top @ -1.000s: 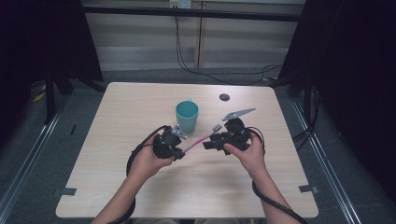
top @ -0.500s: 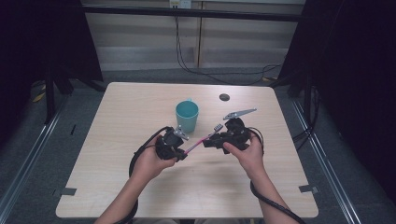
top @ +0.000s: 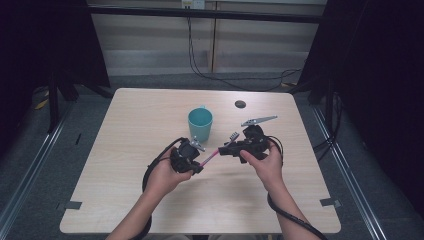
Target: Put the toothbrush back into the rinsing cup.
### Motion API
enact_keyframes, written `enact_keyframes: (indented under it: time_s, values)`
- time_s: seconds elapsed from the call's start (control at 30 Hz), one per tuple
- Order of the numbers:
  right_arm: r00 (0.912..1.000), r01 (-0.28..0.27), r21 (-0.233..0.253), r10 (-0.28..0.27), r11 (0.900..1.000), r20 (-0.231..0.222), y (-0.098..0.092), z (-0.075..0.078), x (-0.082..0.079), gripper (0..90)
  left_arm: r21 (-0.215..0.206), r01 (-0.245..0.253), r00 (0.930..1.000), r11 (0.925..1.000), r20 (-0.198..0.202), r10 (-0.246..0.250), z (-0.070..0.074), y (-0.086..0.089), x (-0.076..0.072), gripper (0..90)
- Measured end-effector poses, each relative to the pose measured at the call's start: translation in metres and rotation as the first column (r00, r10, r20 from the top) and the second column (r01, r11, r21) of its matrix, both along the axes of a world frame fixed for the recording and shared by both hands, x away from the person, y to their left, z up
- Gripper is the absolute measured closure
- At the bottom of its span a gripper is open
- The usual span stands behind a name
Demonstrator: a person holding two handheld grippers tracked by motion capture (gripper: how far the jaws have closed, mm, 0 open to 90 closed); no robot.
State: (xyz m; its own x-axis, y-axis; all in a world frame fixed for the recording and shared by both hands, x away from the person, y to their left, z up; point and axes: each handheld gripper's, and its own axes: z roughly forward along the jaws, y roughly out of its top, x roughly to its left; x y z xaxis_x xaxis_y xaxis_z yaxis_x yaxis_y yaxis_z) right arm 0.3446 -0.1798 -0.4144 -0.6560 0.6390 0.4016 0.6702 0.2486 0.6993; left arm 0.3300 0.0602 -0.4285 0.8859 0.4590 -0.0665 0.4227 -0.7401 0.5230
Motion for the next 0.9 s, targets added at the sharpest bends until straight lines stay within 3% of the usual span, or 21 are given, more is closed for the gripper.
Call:
enact_keyframes:
  time_s: [0.43, 0.57, 0.77, 0.9]
  values:
    - [0.9996, 0.028, 0.030, -0.028, 0.999, -0.005, 0.000, 0.005, 0.003, 64.1, -0.031, -0.016, 0.9997, 0.9994, -0.019, 0.015, -0.002, -0.011, -0.005, 81.5]
    - [0.9989, 0.047, 0.035, -0.048, 0.998, 0.002, 0.001, 0.009, 0.004, 70.5, -0.042, -0.016, 0.9997, 0.9990, -0.022, 0.015, -0.001, -0.015, -0.007, 81.6]
    - [0.9986, 0.053, 0.097, -0.053, 0.994, -0.006, -0.002, 0.010, 0.004, 77.6, -0.067, -0.035, 0.9985, 0.9971, -0.044, 0.032, 0.001, -0.016, -0.007, 81.5]
    - [0.9983, 0.057, 0.107, -0.056, 0.993, -0.011, -0.002, 0.009, 0.004, 74.2, -0.058, -0.046, 0.9986, 0.9973, -0.029, 0.044, 0.002, -0.015, -0.007, 81.5]
